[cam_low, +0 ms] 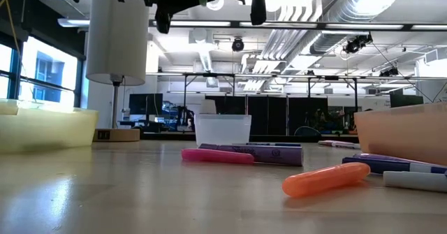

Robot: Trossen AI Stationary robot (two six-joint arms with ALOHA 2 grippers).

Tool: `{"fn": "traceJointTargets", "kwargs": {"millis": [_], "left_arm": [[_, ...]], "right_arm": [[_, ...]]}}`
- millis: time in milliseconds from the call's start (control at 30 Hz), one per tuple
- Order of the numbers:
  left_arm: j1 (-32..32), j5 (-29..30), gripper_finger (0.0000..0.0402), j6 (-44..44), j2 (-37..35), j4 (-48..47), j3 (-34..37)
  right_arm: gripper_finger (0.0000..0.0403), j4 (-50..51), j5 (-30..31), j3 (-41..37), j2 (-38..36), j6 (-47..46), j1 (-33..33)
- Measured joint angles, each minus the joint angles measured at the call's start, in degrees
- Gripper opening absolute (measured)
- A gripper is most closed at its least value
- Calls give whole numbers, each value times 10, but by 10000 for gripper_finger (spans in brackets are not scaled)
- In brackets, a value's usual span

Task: Pick & Place Markers
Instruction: Put the green pen into the yellow bin

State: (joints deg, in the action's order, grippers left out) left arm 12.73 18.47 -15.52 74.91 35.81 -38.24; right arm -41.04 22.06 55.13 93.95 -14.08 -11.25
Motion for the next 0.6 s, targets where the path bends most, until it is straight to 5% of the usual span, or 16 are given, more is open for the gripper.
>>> {"fn": "traceJointTargets", "kwargs": {"millis": [100,600], "left_arm": [[0,-13,40,-4,0,0,0],[0,-12,55,-12,0,-28,0]], "right_arm": [[28,1,0,0,0,2,0],[79,16,7,0,-2,-14,0]]}}
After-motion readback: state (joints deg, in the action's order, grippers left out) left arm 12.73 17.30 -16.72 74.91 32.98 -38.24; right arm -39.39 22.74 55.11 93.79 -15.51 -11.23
